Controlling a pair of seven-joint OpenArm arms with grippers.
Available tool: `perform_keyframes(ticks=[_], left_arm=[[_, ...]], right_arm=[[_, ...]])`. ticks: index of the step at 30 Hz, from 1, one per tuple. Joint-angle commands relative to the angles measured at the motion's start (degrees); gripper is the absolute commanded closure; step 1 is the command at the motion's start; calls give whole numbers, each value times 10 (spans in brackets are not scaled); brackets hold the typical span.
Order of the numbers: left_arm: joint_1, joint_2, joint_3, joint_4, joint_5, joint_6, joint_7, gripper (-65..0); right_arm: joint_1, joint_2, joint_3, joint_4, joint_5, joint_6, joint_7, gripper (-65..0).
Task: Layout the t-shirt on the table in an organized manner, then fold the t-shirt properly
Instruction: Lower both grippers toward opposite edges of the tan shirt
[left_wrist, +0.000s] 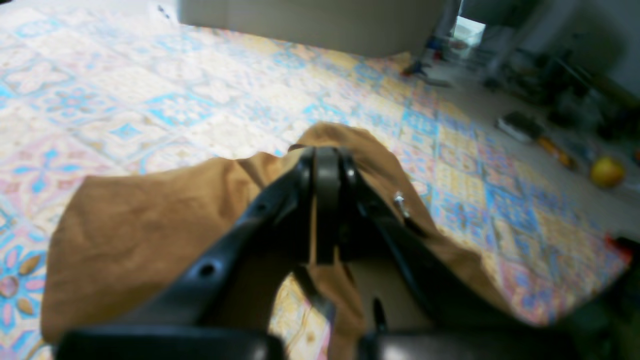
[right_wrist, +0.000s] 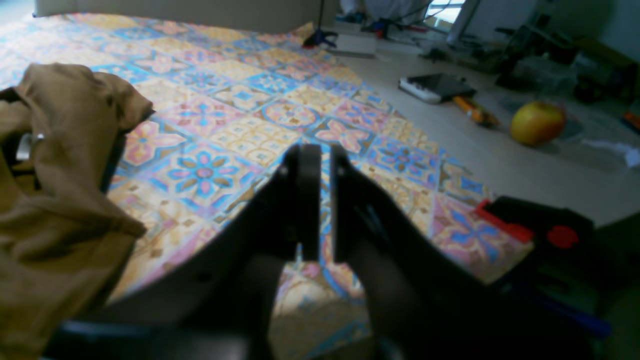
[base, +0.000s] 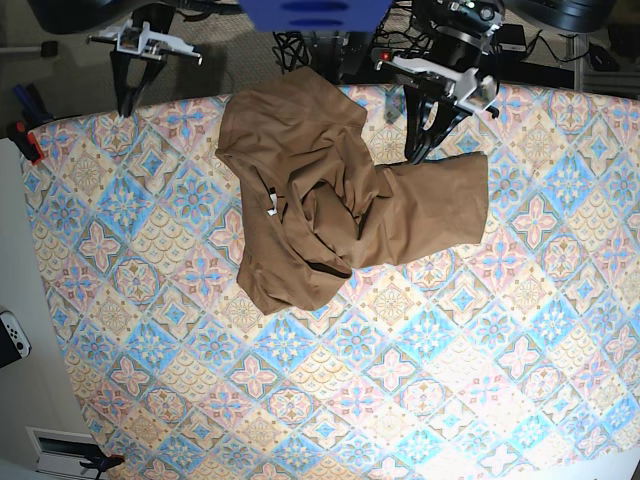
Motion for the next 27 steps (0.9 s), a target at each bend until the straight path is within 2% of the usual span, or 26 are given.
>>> perform_keyframes(ticks=[1,7,12,17,27], left_arm=[[5,1,-2,19,-13,-4,10,0],[-6,-6,-47,34,-15,-4,112,0],[-44,-8,-126,34,-14,-4,173,0],[-58,-7,-172,34,-15,-4,203,0],[-58,1,-173,34,-15,-4,206,0]], right_arm=[[-4,3,-10,24,-3,2,2,-64],[-12,7,-69,100,-3,2,-141,-104],[-12,7,-98,127,-3,2,-243,-109],[-9,7,-112,127,-2,2,-278,-109],[-9,7,-111,121,-1,2,-315,-106]])
